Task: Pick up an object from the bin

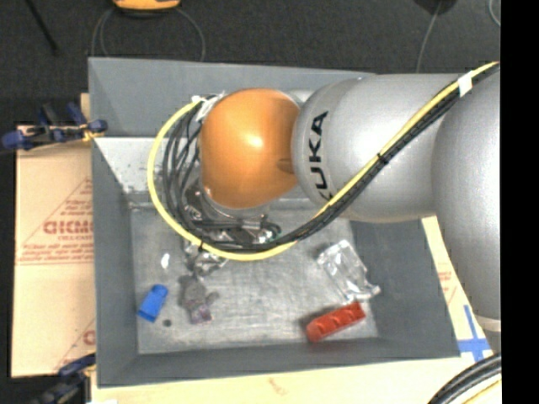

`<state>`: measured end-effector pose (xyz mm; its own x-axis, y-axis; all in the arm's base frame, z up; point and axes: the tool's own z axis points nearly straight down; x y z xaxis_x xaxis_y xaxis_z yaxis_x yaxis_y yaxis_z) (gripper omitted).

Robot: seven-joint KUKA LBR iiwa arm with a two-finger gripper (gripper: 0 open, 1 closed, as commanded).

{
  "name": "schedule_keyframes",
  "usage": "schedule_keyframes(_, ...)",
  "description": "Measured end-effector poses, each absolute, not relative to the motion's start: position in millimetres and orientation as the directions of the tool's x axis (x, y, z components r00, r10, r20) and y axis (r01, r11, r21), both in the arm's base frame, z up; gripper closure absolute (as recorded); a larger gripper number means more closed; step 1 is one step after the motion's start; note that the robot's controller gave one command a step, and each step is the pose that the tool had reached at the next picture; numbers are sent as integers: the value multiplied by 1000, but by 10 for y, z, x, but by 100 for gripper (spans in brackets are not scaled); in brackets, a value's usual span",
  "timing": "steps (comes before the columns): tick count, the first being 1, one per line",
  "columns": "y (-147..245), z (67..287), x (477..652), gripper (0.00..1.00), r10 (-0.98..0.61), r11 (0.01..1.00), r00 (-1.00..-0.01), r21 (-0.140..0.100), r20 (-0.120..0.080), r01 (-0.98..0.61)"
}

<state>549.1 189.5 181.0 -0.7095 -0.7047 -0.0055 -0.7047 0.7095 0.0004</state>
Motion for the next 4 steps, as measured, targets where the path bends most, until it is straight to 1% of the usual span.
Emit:
schedule_keyframes(1, 2119, 1444, 5366, 100, -488, 873, -873, 3, -1, -488)
schedule_keyframes(2, 2113, 1454, 5375, 0, -488, 873, -873, 1, -3, -488)
schedule_keyframes(3, 2281, 740, 5135, 0, -539, 842, -842, 3, -2, -539)
schedule_keyframes(4, 2277, 780, 5157, 100, -538, 843, -843, 1, -6, -538)
